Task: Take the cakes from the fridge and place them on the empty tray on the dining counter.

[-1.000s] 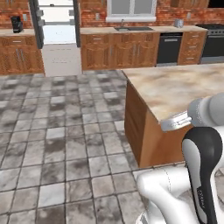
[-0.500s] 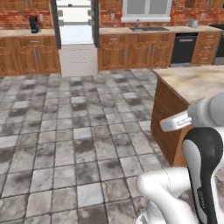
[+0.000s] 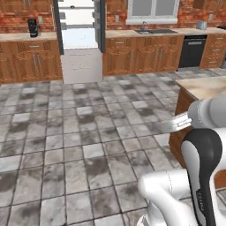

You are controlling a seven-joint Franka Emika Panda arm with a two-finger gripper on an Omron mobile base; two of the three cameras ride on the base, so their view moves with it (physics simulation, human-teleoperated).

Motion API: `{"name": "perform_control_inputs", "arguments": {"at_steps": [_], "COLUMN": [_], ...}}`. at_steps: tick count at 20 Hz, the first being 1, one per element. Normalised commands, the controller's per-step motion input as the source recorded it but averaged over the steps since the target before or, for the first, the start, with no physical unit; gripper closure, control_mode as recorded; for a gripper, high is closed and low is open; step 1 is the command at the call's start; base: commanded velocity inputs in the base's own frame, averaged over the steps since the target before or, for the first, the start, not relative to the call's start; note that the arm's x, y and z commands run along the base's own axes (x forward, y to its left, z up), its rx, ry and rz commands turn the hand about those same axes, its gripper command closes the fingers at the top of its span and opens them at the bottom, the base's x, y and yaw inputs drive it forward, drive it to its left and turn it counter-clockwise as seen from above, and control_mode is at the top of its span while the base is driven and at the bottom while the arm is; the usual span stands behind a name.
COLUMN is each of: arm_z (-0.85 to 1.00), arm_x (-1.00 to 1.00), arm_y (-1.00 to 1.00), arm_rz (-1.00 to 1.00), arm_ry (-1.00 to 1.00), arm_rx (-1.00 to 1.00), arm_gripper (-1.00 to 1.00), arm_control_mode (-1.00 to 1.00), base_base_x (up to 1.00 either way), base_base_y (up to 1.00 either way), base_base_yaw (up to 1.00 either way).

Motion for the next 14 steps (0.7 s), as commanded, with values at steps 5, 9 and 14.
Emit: {"name": "perform_control_inputs", "arguments": {"at_steps": [5, 9, 14], "arm_z": [0.00, 0.00, 0.00], "arm_x": [0.00, 0.00, 0.00], "arm_y": [0.00, 0.00, 0.00], "arm_rz": [0.00, 0.00, 0.00], "arm_ry": [0.00, 0.00, 0.00], "arm_rx": [0.00, 0.00, 0.00], "arm_gripper": [-1.00, -1.00, -1.00], "arm_control_mode": [1.00, 1.00, 1.00], "base_base_x": [1.00, 1.00, 1.00], "base_base_y": [0.07, 0.17, 0.04], "base_base_yaw": [-0.10, -0.08, -0.08]}}
